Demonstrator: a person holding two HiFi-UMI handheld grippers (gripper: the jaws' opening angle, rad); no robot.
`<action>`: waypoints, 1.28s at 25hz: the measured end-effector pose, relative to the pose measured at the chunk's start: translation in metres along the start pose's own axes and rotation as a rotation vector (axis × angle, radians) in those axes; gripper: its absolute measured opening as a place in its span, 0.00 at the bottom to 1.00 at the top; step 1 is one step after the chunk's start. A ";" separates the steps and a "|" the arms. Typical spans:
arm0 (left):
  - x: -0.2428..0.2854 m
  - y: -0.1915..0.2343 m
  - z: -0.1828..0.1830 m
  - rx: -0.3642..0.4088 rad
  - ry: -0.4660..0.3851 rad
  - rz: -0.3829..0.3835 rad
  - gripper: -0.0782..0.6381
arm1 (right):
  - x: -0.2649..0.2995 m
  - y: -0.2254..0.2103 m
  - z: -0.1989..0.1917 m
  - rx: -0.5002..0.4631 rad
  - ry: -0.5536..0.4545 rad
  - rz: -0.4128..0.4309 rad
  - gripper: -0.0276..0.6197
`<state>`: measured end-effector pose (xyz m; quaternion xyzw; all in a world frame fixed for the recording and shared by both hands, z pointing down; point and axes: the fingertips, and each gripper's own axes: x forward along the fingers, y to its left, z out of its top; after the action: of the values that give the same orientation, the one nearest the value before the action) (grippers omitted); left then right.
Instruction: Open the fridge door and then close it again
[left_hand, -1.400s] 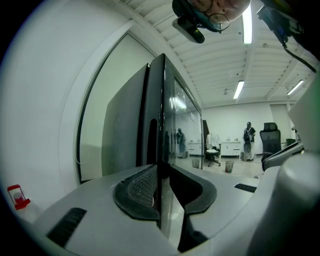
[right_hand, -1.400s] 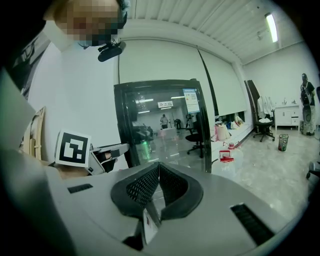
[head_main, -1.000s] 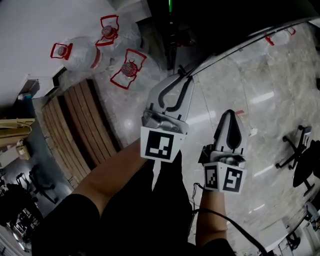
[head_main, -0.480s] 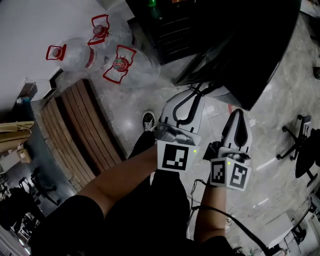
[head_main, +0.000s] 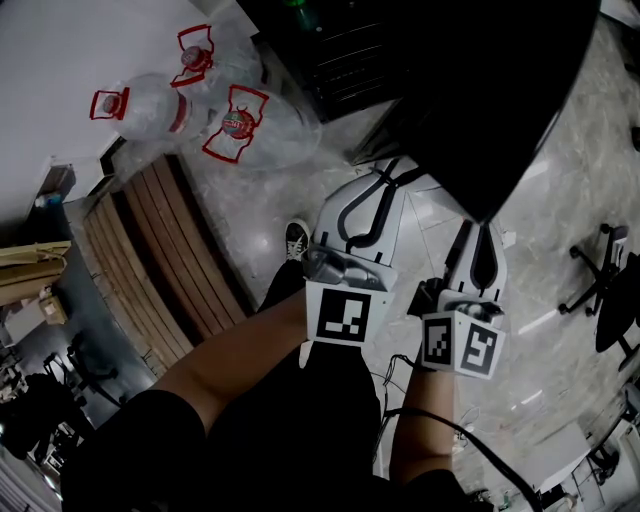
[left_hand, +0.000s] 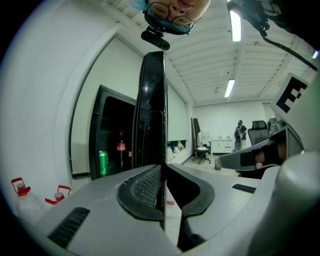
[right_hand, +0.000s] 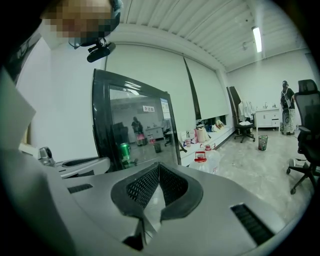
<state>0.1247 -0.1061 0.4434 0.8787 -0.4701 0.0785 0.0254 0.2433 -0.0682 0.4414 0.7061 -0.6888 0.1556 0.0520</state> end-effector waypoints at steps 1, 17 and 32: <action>0.000 0.000 0.000 0.002 -0.002 0.002 0.16 | 0.001 0.000 -0.001 0.001 0.001 0.001 0.07; 0.005 0.049 -0.006 0.024 -0.008 0.062 0.18 | 0.016 0.021 -0.007 0.009 0.008 0.033 0.07; 0.038 0.150 -0.005 0.030 -0.048 0.138 0.21 | 0.038 0.054 -0.005 -0.008 0.021 0.096 0.07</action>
<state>0.0208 -0.2203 0.4505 0.8462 -0.5287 0.0662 -0.0043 0.1892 -0.1056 0.4498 0.6705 -0.7218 0.1625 0.0542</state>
